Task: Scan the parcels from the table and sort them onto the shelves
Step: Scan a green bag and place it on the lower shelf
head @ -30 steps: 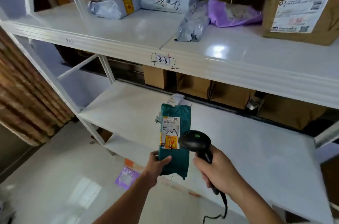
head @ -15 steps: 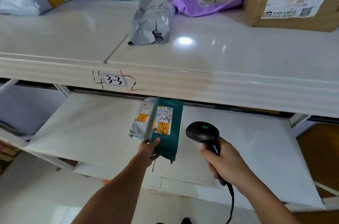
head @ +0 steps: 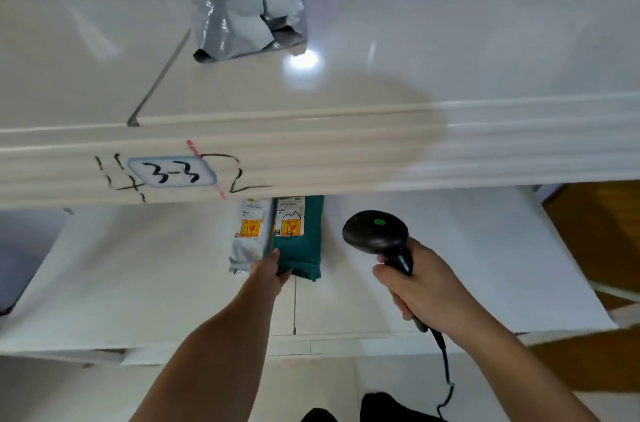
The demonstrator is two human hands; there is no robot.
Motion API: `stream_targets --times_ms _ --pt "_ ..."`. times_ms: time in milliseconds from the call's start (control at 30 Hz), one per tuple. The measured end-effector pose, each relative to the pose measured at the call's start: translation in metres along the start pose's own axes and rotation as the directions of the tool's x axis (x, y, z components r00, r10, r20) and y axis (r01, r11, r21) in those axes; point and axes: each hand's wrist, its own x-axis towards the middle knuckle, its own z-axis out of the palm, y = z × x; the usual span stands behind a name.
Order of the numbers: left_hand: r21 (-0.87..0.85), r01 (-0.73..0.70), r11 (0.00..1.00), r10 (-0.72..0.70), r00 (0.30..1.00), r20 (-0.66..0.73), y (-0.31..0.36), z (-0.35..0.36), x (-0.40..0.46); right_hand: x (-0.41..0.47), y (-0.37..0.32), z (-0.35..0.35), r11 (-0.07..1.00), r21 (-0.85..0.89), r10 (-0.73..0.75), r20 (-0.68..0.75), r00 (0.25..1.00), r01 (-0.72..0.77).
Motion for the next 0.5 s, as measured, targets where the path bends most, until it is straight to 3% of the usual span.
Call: stream_targets --times_ms 200,333,433,500 --pt "-0.005 0.033 0.999 -0.033 0.998 -0.058 0.000 0.002 0.003 -0.014 0.002 0.012 0.997 0.057 0.054 -0.078 0.996 -0.049" --pt "0.209 0.014 0.978 0.010 0.993 -0.115 -0.015 0.007 -0.012 -0.031 -0.007 0.015 0.993 0.100 0.082 -0.125 0.989 -0.070" --pt "0.561 -0.060 0.825 0.126 0.989 -0.080 -0.018 0.025 -0.018 -0.048 -0.014 0.010 0.986 0.142 0.107 -0.176 0.979 -0.083" --pt "0.760 -0.169 0.627 0.229 0.973 0.028 -0.017 0.052 -0.035 -0.062 -0.015 0.002 0.981 0.172 0.124 -0.224 0.967 -0.086"
